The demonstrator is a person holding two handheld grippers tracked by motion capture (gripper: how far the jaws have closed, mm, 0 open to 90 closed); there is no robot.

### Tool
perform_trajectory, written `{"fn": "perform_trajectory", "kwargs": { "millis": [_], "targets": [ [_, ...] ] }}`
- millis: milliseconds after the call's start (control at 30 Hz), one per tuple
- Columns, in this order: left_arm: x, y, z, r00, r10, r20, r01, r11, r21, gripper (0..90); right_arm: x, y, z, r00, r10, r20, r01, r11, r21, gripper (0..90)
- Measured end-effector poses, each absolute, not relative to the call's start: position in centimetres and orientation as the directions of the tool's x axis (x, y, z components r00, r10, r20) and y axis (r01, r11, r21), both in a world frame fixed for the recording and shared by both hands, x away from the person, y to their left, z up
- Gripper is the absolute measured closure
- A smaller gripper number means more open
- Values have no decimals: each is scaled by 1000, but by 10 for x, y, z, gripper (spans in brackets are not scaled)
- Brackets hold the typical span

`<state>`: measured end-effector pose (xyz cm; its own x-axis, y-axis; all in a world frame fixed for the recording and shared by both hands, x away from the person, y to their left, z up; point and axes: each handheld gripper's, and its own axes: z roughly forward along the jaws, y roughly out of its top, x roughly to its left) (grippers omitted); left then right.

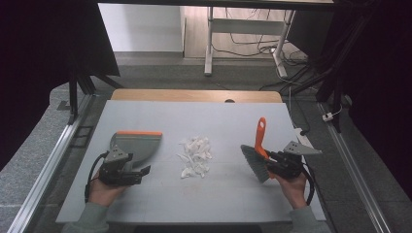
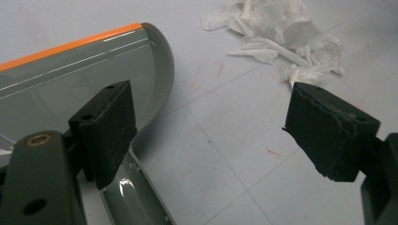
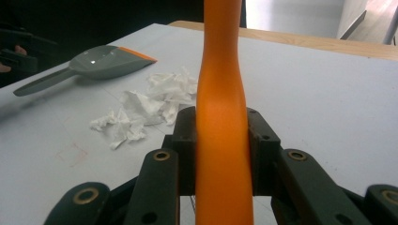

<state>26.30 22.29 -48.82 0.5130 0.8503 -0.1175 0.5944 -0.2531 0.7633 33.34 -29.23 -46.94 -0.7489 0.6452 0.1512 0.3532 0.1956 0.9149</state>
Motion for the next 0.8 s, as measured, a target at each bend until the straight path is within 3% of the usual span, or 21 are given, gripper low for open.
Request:
{"fn": "perform_trajectory", "kwargs": {
  "millis": [800],
  "targets": [
    [264,218,-480,514,848,-131,603,-248,758,174,328,-292,-466,-741,657,138,335,185,924,701]
  ]
}}
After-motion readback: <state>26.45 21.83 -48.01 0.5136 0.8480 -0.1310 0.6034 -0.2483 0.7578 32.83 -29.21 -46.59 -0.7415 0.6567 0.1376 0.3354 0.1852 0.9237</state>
